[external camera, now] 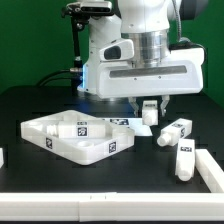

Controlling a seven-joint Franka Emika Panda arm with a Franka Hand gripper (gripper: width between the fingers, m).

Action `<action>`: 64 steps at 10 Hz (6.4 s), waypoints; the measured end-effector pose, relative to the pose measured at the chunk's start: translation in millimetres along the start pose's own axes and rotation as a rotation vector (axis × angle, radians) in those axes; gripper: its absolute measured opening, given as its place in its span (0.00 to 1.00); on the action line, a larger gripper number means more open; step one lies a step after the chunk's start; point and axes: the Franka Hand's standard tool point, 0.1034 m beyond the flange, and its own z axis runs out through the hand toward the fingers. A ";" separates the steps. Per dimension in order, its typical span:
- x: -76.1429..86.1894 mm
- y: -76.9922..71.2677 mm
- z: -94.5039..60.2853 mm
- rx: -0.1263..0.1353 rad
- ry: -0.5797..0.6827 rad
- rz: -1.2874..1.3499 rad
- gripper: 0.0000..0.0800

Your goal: Assemble desk

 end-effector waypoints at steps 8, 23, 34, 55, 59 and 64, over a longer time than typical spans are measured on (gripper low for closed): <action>-59.3 0.4 54.2 -0.046 0.040 -0.060 0.36; 26.3 -76.2 16.9 -0.046 -0.037 -0.047 0.81; 41.2 -68.6 62.1 -0.047 -0.007 -0.071 0.81; 65.5 50.7 -35.1 -0.005 -0.082 -0.274 0.36; 40.0 132.2 -36.3 0.030 -0.077 -0.150 0.36; 30.5 137.7 -28.1 0.027 -0.079 -0.141 0.36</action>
Offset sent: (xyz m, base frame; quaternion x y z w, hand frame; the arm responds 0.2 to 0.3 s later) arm -0.0601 0.0060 -0.0225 -0.0293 0.0403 -0.0236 0.9985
